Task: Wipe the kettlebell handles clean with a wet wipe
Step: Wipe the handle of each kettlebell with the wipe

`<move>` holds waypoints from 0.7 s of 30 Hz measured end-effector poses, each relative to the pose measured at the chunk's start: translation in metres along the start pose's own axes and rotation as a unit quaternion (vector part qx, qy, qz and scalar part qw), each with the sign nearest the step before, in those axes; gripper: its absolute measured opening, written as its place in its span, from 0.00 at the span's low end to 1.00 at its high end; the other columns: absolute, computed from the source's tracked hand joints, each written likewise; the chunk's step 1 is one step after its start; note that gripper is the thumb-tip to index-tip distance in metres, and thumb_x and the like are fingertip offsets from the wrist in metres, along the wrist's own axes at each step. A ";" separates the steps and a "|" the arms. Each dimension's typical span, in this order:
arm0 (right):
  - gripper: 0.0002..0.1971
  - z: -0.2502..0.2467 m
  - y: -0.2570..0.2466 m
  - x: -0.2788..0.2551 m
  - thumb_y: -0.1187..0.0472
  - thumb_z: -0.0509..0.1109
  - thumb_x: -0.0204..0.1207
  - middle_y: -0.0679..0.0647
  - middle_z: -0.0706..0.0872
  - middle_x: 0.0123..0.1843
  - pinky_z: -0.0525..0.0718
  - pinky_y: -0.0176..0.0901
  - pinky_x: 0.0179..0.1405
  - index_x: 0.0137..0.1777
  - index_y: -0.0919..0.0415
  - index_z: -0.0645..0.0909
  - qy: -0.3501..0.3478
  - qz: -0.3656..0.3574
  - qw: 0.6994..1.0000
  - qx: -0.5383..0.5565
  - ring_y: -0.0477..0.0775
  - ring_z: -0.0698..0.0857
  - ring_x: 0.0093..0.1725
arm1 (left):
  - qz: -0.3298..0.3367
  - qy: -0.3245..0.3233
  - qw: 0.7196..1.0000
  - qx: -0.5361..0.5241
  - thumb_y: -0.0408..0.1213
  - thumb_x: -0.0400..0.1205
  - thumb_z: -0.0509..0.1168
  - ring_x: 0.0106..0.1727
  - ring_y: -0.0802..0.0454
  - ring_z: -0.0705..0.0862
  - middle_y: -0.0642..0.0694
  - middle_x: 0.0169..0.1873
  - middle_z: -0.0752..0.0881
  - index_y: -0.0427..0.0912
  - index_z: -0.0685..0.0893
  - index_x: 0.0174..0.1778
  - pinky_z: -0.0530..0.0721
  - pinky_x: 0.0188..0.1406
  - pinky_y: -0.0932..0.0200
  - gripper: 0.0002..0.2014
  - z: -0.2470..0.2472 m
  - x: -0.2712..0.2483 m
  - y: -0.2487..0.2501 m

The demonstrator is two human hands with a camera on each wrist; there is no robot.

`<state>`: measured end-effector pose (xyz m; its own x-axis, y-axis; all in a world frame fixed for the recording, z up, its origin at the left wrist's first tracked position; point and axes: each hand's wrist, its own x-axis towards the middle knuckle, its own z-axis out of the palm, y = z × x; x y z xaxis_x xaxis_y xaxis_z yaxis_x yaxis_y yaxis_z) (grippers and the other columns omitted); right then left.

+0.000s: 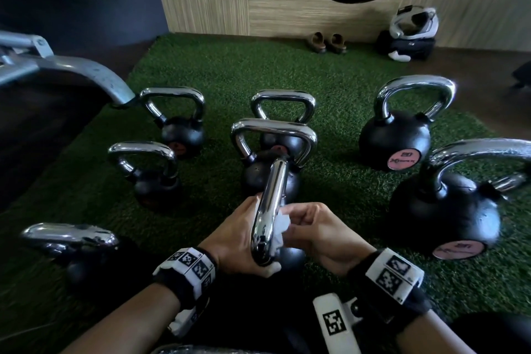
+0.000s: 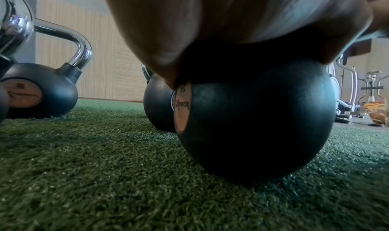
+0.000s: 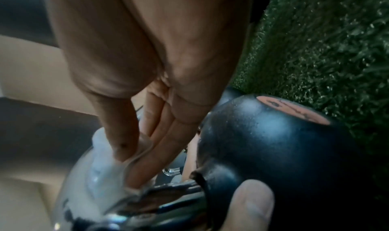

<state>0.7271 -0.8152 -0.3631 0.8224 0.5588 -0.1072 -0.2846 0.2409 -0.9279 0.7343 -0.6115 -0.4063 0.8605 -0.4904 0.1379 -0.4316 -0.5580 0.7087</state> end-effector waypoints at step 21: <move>0.15 0.021 -0.004 0.009 0.74 0.83 0.59 0.45 0.88 0.29 0.81 0.33 0.32 0.30 0.55 0.82 0.265 -0.190 0.885 -0.333 0.39 0.84 0.29 | 0.032 0.024 0.999 -0.013 0.57 0.58 0.80 0.76 0.81 0.63 0.90 0.69 0.57 0.72 0.62 0.73 0.62 0.77 0.78 0.49 -0.003 -0.001 0.004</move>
<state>0.7248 -0.7946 -0.3529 0.9623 0.0441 0.2685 0.2696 -0.2877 -0.9190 0.7319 -0.6115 -0.4015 0.8432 -0.4918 0.2170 -0.4802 -0.5078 0.7152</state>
